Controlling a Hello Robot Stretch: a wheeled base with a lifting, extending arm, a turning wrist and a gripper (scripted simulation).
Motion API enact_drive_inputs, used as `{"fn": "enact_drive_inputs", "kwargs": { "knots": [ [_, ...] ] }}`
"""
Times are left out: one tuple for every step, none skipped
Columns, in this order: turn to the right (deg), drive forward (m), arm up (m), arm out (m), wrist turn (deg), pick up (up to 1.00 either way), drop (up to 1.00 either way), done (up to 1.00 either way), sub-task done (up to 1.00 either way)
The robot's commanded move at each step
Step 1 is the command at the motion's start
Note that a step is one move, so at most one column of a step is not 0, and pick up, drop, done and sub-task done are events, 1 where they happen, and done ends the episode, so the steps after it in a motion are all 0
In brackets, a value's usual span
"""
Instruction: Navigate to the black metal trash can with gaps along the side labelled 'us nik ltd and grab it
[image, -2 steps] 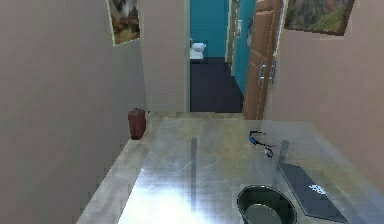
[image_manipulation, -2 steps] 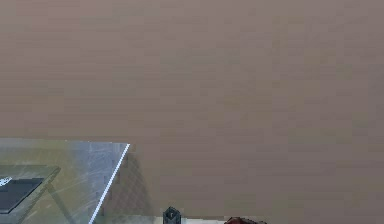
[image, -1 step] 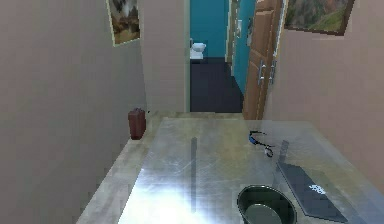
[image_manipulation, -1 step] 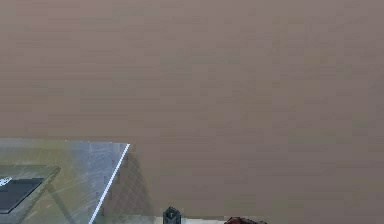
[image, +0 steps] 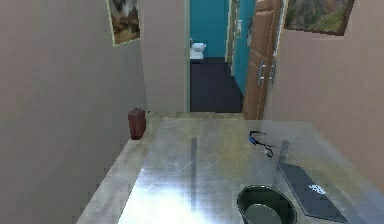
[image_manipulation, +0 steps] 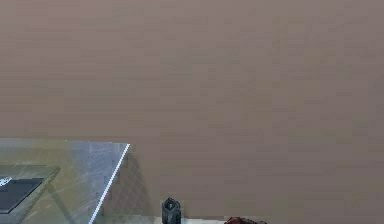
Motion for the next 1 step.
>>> {"fn": "enact_drive_inputs", "kwargs": {
  "knots": [
    [0.0,0.0,0.0,0.0,0.0,0.0,0.0,1.0,0.0]
  ]
}}
